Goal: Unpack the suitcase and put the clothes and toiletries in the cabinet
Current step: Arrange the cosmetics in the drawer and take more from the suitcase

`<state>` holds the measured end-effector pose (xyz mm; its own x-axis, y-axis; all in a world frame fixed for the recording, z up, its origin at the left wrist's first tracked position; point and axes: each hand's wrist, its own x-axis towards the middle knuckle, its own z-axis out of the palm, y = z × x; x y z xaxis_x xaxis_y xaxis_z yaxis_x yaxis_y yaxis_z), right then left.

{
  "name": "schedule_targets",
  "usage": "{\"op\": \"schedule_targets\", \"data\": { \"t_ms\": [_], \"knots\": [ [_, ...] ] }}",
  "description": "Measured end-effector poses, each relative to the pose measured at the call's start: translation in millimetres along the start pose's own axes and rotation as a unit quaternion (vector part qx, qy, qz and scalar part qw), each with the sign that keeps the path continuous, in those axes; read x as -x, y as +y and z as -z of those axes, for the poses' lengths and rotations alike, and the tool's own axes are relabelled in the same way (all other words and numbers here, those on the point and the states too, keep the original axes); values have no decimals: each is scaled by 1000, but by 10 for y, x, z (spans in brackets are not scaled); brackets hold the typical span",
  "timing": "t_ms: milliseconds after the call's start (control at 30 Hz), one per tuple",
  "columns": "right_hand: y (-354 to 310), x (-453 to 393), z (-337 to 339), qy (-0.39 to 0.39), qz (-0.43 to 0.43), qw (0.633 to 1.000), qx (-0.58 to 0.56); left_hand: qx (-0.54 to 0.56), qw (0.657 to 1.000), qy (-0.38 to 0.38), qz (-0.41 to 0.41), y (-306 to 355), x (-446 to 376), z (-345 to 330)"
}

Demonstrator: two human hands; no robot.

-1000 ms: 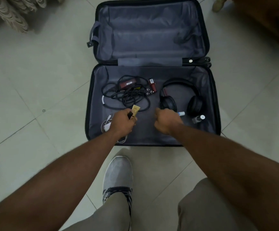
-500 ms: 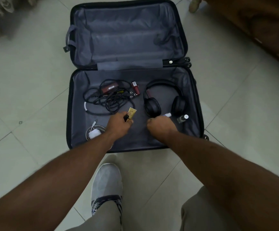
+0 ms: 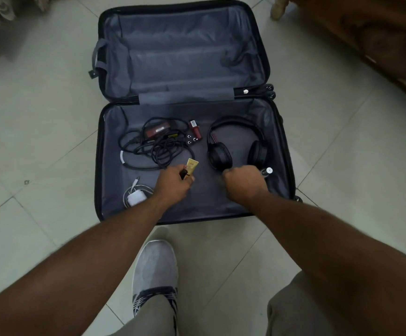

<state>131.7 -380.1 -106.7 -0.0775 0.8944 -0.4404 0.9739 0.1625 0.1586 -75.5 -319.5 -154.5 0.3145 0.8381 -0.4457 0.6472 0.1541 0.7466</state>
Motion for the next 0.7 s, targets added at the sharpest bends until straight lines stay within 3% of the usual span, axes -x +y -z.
{"op": "schedule_targets", "data": {
  "t_ms": [100,267,400,433,500,633,700],
  "knots": [
    [107,53,-12,-18,-56,998,-20,-2,1000,0,2,6,32,-12],
    [220,42,-96,-22,-59,997,-43,22,1000,-9,10,147,75,-46],
    [262,32,-140,-20,-69,968,-241,66,997,-13,30,229,77,-94],
    [266,37,-139,0,-81,944,-320,79,996,-14,37,243,84,-81],
    [243,66,-46,35,-131,863,-487,100,993,-27,55,306,123,0],
    [187,322,531,27,-263,602,-753,112,989,-61,69,644,377,389],
    [180,590,898,22,-275,521,-808,106,989,-75,64,968,576,663]
  ]
}}
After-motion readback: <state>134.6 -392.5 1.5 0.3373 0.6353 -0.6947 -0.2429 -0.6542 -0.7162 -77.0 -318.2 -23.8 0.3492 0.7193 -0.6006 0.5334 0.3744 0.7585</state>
